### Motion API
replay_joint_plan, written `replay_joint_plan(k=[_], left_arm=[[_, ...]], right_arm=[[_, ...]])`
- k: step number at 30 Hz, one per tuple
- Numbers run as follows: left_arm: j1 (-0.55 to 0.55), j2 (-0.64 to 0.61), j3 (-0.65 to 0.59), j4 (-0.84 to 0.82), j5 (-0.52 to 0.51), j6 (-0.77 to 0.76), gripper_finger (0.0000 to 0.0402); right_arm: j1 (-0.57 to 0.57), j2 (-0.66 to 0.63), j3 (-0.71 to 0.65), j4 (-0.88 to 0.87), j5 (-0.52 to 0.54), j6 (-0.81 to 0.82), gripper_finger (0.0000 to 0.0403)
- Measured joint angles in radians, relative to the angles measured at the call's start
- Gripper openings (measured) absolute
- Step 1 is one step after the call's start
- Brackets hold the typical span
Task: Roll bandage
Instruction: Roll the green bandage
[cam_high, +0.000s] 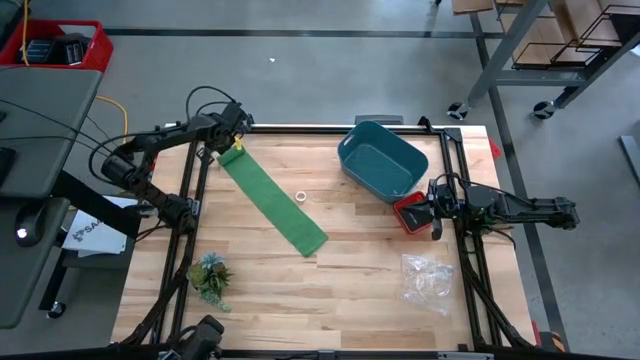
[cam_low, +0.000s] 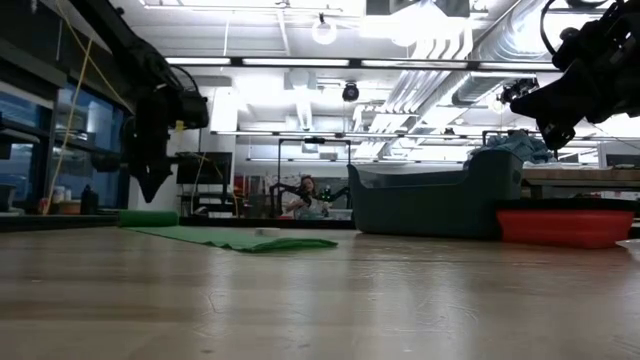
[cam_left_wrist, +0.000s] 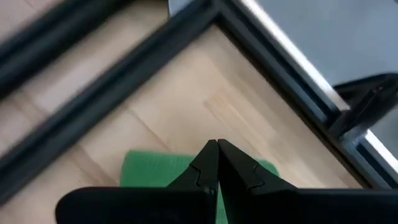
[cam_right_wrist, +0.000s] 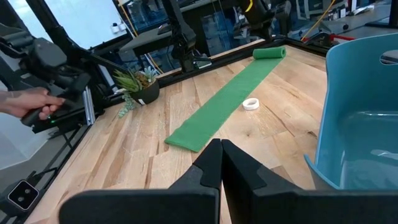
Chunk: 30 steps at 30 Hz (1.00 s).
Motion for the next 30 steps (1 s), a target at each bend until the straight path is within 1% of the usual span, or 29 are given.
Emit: replay_joint_plan(k=[2,5,9,13,15,20,30], left_arm=[[-0.004,0.0,0.0,-0.012,-0.034,0.005,0.0],[-0.004,0.003,0.0,-0.012,-0.055,0.016,0.0],[-0.003,0.027,0.0,-0.008,-0.007,-0.01,0.0],[-0.03,0.057,0.0,0.024,0.046,-0.066,0.0],[-0.046,0.062,0.0,0.037,0.033,-0.085,0.0],[-0.069,0.062,0.0,0.023,-0.015,-0.059,0.0],[-0.145,0.078,0.0,-0.04,-0.014,-0.066,0.0]], right_arm=[[0.0,0.0,0.0,0.0,0.0,0.0,0.0],[0.0,0.0,0.0,0.0,0.0,0.0,0.0],[0.0,0.0,0.0,0.0,0.0,0.0,0.0],[0.0,0.0,0.0,0.0,0.0,0.0,0.0],[0.0,0.0,0.0,0.0,0.0,0.0,0.0],[0.0,0.0,0.0,0.0,0.0,0.0,0.0],[0.0,0.0,0.0,0.0,0.0,0.0,0.0]])
